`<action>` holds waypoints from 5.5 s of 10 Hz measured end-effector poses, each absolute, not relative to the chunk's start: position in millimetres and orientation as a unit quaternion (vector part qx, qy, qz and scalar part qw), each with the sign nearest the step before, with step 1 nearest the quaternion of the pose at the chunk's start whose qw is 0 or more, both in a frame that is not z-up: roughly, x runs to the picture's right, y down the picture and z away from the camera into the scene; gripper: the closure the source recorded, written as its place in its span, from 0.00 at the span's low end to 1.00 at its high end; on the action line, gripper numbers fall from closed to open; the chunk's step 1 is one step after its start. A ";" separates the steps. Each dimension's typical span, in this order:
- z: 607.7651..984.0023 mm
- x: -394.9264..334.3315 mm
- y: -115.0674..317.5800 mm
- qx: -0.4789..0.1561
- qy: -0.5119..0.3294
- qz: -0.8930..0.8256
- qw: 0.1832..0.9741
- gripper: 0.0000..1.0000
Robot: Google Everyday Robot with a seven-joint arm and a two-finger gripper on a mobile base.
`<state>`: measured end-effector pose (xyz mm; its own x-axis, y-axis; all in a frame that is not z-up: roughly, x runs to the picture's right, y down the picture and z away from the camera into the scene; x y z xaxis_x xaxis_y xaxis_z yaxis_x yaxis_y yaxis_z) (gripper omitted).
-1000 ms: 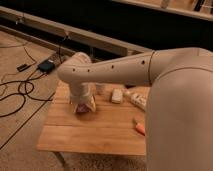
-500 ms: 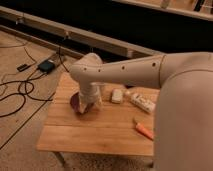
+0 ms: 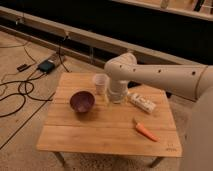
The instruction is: Place the pepper on the white sponge
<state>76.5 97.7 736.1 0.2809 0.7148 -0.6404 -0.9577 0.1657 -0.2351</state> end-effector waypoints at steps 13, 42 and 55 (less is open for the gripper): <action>729.6 131.0 165.9 -0.243 0.285 0.565 0.735 0.35; 824.7 209.0 239.0 -0.287 0.235 0.562 0.740 0.80; 797.7 173.2 93.7 -0.216 0.171 0.546 0.791 0.94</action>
<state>173.2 93.7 797.7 0.3449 0.7901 -0.5068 -0.9380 0.3096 -0.1557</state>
